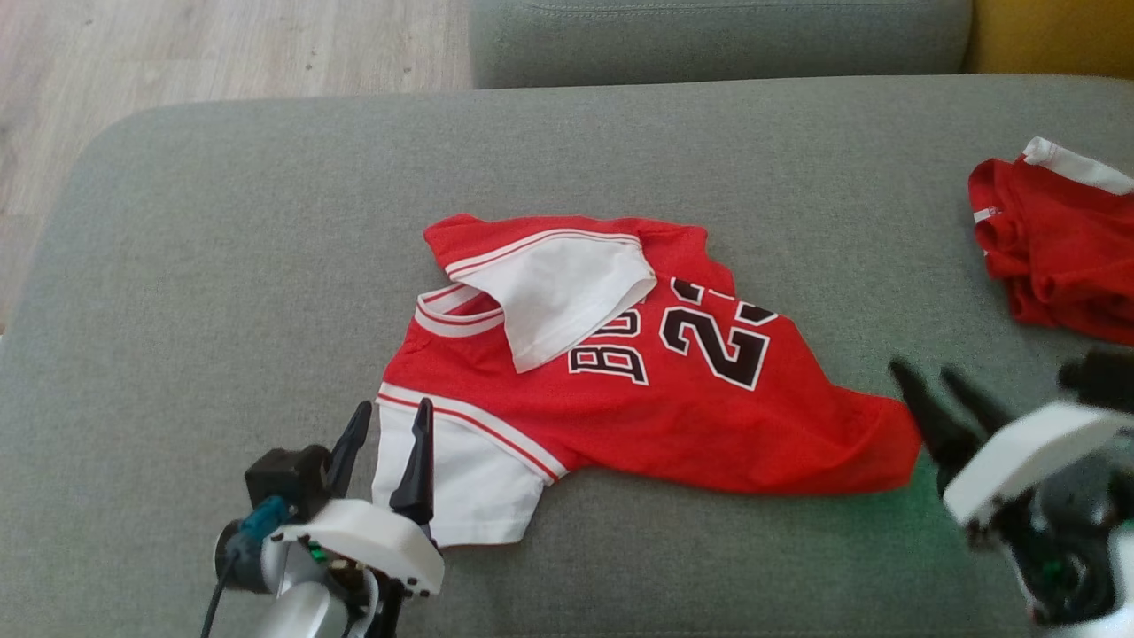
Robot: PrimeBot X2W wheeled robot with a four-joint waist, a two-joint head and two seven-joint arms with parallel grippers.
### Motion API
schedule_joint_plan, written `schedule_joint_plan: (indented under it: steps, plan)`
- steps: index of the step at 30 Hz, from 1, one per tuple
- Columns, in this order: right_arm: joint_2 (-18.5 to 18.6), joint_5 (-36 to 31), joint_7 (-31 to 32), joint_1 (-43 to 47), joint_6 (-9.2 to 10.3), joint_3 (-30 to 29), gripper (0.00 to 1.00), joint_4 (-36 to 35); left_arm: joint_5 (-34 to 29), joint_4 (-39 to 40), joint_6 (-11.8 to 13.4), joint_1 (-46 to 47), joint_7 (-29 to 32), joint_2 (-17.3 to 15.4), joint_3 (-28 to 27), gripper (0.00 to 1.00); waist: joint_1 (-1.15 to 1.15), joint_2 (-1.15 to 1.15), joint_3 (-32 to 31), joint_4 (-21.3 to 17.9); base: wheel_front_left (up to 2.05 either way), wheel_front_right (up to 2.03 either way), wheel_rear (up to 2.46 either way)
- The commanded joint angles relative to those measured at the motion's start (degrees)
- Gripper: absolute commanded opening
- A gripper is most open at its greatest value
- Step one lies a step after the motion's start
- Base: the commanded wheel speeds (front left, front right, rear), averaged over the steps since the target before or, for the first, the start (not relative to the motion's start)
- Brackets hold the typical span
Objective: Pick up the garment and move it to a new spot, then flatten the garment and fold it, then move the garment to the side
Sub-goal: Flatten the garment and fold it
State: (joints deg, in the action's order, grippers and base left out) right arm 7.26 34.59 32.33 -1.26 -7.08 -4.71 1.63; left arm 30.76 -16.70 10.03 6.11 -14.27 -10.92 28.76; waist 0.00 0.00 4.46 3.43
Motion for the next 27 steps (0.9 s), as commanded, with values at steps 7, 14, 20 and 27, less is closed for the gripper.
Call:
schedule_joint_plan:
  steps: [7, 14, 20, 27]
  plan:
    - [1.97, -2.82, -0.79, -9.79, -0.41, 6.41, 1.00, -3.23, -0.71, 2.00, -0.31, 2.54, 0.09, -0.66, -1.09, 1.00, 0.00, 0.00, 0.82, 1.41, 0.00, 0.00, 0.00]
    - [6.16, -5.66, 7.01, -18.44, -0.41, 12.46, 1.00, 10.68, -0.48, 1.01, -0.77, 3.34, 0.07, -0.05, -0.55, 1.00, 0.00, 0.00, 1.71, 3.99, 0.00, 0.00, 0.00]
    - [7.42, -5.45, 14.09, -22.50, -0.41, 14.71, 1.00, 20.52, -0.27, 0.22, -0.98, 3.54, -0.10, 0.40, -0.41, 1.00, 0.00, 0.00, 1.92, 6.18, 0.00, 0.00, 0.00]
    - [8.12, -2.38, 13.02, -26.11, -0.41, 18.20, 0.00, 26.26, -0.17, -0.20, -0.96, 3.82, -0.29, 0.58, -0.68, 1.00, 0.00, 0.00, 2.46, 8.06, 0.00, 0.00, 0.00]
